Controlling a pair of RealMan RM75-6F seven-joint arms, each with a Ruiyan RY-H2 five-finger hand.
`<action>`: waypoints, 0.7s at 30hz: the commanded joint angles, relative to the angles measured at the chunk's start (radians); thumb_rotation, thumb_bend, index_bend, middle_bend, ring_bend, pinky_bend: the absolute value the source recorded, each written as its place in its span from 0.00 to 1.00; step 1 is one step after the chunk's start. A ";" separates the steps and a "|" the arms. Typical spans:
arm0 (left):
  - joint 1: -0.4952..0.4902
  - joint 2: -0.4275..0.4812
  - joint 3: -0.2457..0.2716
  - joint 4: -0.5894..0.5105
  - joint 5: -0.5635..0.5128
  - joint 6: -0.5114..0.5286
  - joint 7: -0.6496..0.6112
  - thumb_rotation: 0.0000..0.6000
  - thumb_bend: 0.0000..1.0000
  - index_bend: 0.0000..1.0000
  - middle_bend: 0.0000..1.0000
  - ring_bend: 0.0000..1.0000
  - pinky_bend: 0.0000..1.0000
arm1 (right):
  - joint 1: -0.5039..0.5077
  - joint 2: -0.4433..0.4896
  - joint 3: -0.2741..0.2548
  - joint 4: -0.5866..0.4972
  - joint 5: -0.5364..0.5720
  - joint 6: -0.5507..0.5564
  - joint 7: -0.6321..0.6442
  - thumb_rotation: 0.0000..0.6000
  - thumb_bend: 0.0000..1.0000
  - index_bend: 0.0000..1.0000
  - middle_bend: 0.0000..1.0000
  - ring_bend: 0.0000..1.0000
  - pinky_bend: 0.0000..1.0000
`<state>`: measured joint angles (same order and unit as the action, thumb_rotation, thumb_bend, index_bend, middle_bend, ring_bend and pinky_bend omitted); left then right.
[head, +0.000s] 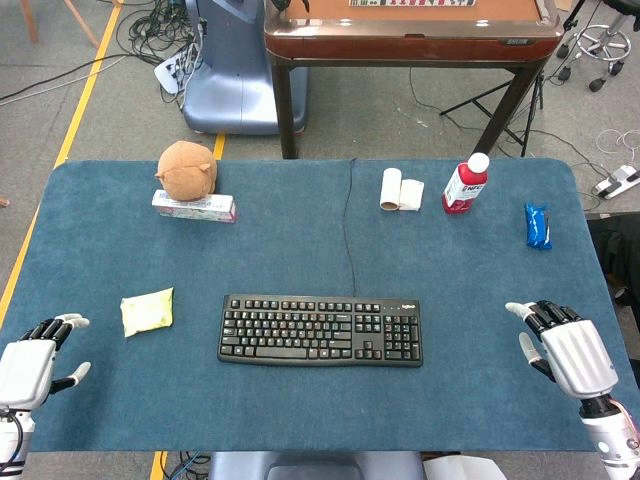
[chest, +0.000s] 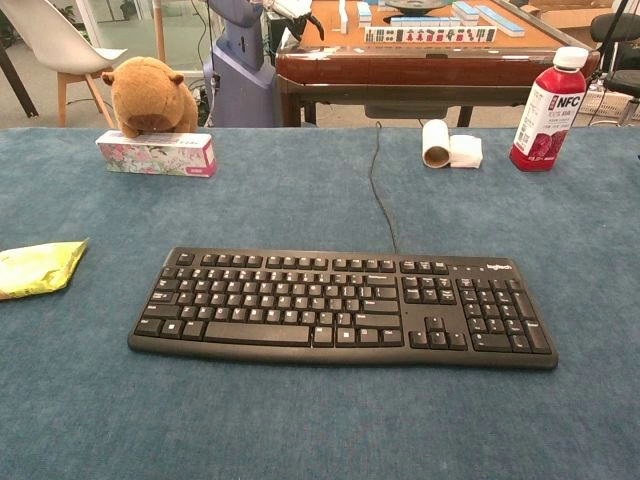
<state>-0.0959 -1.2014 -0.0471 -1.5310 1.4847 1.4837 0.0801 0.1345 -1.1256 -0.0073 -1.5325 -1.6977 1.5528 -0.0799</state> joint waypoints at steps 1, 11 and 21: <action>0.000 0.001 -0.001 0.000 0.002 0.001 -0.004 1.00 0.17 0.32 0.28 0.26 0.38 | 0.001 -0.003 -0.001 -0.003 0.005 -0.011 -0.013 1.00 0.51 0.31 0.40 0.32 0.50; -0.001 0.003 -0.003 -0.002 0.003 0.005 0.001 1.00 0.17 0.32 0.28 0.26 0.38 | -0.006 0.000 0.006 -0.003 0.001 0.001 -0.008 1.00 0.51 0.31 0.40 0.32 0.50; 0.001 -0.002 -0.001 0.007 0.002 0.005 -0.006 1.00 0.17 0.32 0.28 0.26 0.38 | 0.026 -0.020 -0.003 -0.017 0.003 -0.084 -0.059 1.00 0.51 0.31 0.72 0.76 0.98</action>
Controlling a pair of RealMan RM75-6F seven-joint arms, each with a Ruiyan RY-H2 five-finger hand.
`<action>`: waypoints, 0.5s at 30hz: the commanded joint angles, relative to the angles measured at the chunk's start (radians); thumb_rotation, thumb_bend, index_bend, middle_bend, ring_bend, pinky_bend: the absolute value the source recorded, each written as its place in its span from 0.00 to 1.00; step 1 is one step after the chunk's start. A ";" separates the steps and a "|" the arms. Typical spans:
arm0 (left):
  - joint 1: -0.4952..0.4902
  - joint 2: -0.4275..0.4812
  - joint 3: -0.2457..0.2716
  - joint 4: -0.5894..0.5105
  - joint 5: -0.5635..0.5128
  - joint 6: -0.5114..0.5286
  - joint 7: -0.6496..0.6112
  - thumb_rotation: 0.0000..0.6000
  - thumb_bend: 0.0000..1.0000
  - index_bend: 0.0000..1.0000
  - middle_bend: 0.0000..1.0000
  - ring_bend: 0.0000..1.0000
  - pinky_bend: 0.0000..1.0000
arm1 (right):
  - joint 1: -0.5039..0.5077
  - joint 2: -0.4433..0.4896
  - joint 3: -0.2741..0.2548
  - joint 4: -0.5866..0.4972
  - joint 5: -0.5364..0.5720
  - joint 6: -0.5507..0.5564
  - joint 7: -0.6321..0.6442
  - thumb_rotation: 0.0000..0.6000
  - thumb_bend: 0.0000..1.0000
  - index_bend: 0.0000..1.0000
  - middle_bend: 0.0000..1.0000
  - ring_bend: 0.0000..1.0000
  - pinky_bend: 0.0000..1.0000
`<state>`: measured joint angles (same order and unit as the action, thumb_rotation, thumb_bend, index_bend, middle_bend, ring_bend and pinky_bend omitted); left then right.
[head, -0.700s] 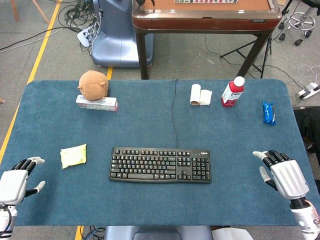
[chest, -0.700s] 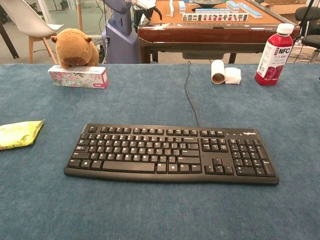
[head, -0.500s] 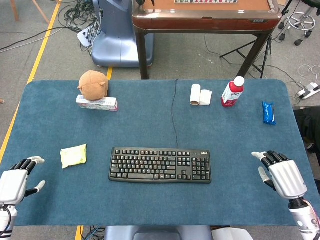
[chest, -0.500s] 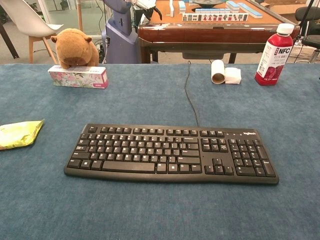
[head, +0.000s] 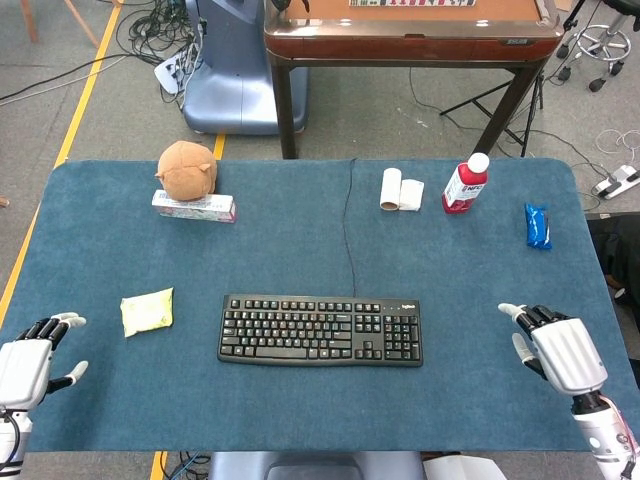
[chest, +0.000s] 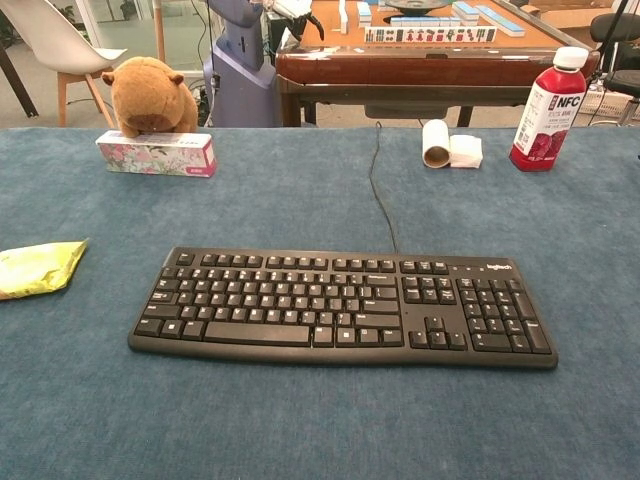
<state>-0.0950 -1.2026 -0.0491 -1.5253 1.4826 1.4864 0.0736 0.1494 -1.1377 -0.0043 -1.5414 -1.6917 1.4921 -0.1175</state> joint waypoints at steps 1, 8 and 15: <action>0.000 -0.002 0.002 0.001 0.008 0.006 0.000 1.00 0.17 0.32 0.28 0.26 0.38 | 0.018 -0.012 -0.008 -0.012 -0.006 -0.038 -0.033 1.00 0.51 0.31 0.76 0.80 0.99; 0.002 -0.004 0.002 0.004 0.016 0.015 -0.009 1.00 0.17 0.32 0.28 0.26 0.38 | 0.068 -0.035 -0.008 -0.067 0.005 -0.147 -0.148 1.00 0.61 0.32 0.97 0.99 1.00; 0.003 -0.001 0.000 0.009 0.011 0.015 -0.021 1.00 0.17 0.33 0.28 0.26 0.38 | 0.122 -0.082 0.003 -0.090 0.060 -0.268 -0.239 1.00 0.70 0.32 1.00 1.00 1.00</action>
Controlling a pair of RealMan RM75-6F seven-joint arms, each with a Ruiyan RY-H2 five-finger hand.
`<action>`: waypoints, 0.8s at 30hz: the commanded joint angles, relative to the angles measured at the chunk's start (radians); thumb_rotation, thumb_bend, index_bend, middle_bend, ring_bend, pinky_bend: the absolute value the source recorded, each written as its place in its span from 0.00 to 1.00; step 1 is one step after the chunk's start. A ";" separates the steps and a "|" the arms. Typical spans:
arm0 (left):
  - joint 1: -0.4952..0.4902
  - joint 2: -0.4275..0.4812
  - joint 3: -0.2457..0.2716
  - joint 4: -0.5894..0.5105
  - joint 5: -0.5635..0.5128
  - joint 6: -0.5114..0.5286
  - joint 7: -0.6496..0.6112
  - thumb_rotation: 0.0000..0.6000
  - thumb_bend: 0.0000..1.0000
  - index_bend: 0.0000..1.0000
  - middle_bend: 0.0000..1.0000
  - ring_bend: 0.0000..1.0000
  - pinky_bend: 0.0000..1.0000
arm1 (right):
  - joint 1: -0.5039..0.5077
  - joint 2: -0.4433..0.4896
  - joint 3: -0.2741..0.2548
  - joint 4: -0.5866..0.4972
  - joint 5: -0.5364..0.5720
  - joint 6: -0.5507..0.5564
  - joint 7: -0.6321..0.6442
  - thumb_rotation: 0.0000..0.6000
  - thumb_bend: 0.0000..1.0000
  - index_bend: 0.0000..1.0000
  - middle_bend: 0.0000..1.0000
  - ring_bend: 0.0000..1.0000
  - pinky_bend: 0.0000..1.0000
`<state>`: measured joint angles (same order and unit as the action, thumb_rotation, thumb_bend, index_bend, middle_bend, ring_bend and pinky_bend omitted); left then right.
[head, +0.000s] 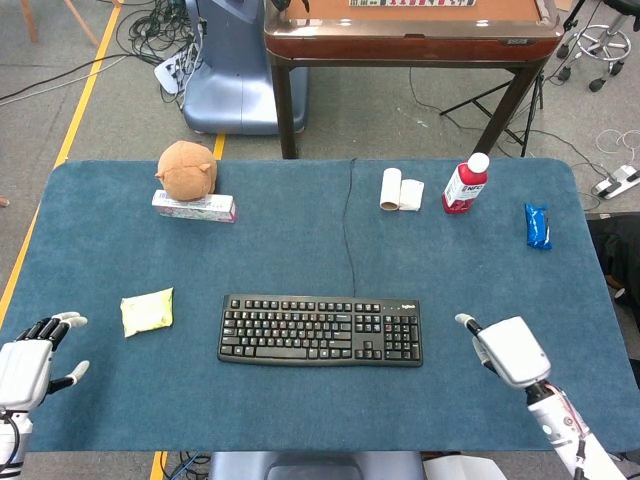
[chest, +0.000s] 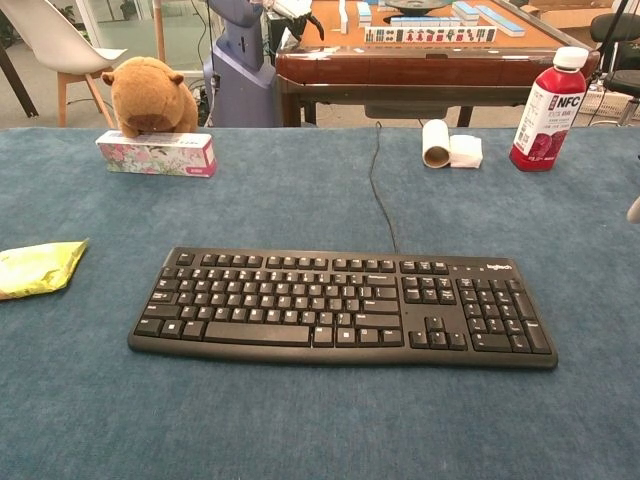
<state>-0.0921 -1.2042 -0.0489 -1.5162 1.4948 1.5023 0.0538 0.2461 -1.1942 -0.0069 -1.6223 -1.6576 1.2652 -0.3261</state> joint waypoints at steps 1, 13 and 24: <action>0.000 0.001 0.000 0.000 -0.001 -0.001 -0.003 1.00 0.17 0.33 0.28 0.26 0.38 | 0.033 -0.034 0.006 -0.008 0.035 -0.059 -0.040 1.00 0.70 0.32 1.00 1.00 1.00; 0.003 0.006 -0.002 0.005 -0.008 -0.002 -0.021 1.00 0.17 0.33 0.28 0.26 0.38 | 0.084 -0.110 0.014 0.020 0.119 -0.163 -0.117 1.00 0.72 0.32 1.00 1.00 1.00; 0.004 0.005 -0.005 0.007 -0.026 -0.010 -0.015 1.00 0.17 0.33 0.28 0.26 0.38 | 0.120 -0.159 0.011 0.048 0.167 -0.217 -0.152 1.00 0.74 0.32 1.00 1.00 1.00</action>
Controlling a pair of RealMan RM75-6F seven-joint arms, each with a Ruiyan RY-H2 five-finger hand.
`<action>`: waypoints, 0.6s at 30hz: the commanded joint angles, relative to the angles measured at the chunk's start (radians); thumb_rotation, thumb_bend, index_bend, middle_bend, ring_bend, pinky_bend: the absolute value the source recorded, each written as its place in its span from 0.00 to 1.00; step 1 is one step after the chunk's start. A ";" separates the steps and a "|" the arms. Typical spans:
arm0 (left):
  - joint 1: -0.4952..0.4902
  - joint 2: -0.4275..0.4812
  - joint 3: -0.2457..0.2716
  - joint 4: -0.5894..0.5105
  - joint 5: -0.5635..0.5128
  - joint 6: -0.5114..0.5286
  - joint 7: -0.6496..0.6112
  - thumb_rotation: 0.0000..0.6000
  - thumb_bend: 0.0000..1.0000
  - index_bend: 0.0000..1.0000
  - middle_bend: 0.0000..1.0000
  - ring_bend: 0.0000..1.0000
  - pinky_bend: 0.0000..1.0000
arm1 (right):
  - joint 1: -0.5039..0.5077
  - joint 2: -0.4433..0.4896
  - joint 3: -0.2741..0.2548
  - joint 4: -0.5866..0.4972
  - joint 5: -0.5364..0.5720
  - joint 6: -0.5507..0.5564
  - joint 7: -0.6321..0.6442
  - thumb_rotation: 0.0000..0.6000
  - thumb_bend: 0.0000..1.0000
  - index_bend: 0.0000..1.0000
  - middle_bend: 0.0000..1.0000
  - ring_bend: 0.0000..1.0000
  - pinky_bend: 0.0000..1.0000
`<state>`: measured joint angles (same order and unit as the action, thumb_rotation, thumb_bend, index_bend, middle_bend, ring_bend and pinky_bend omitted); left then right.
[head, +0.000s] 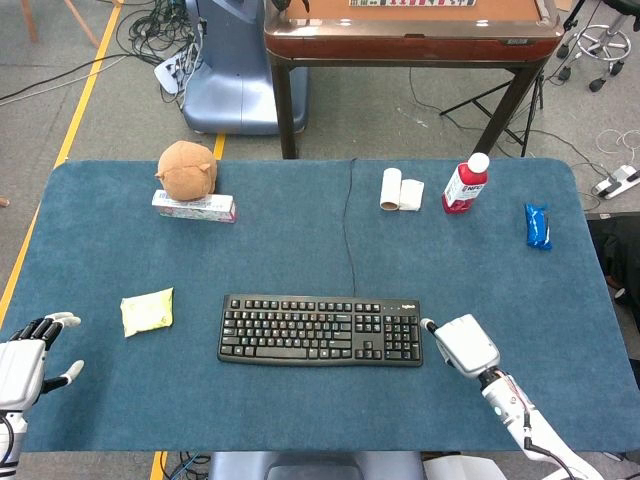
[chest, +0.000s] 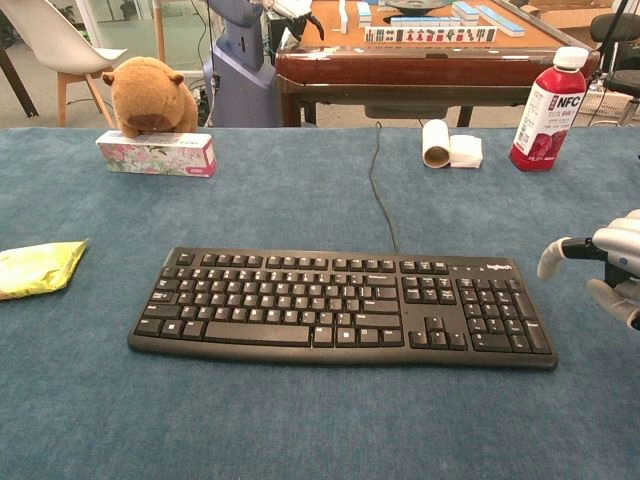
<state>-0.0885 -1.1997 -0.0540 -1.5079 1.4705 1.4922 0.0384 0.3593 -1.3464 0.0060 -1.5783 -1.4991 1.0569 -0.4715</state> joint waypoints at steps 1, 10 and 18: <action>0.001 0.001 0.000 -0.002 -0.002 0.000 0.001 1.00 0.17 0.33 0.28 0.26 0.38 | 0.009 -0.010 -0.003 0.006 0.011 -0.012 -0.009 1.00 0.74 0.32 1.00 1.00 1.00; 0.005 0.005 -0.003 0.001 0.000 0.009 -0.014 1.00 0.17 0.33 0.28 0.26 0.38 | 0.026 -0.029 -0.009 0.018 0.044 -0.034 -0.031 1.00 0.74 0.32 1.00 1.00 1.00; 0.007 0.009 -0.004 0.003 -0.003 0.009 -0.025 1.00 0.17 0.33 0.28 0.26 0.38 | 0.042 -0.051 -0.014 0.030 0.060 -0.050 -0.044 1.00 0.74 0.32 1.00 1.00 1.00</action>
<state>-0.0812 -1.1906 -0.0582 -1.5045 1.4672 1.5013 0.0136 0.4014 -1.3976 -0.0075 -1.5480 -1.4391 1.0073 -0.5151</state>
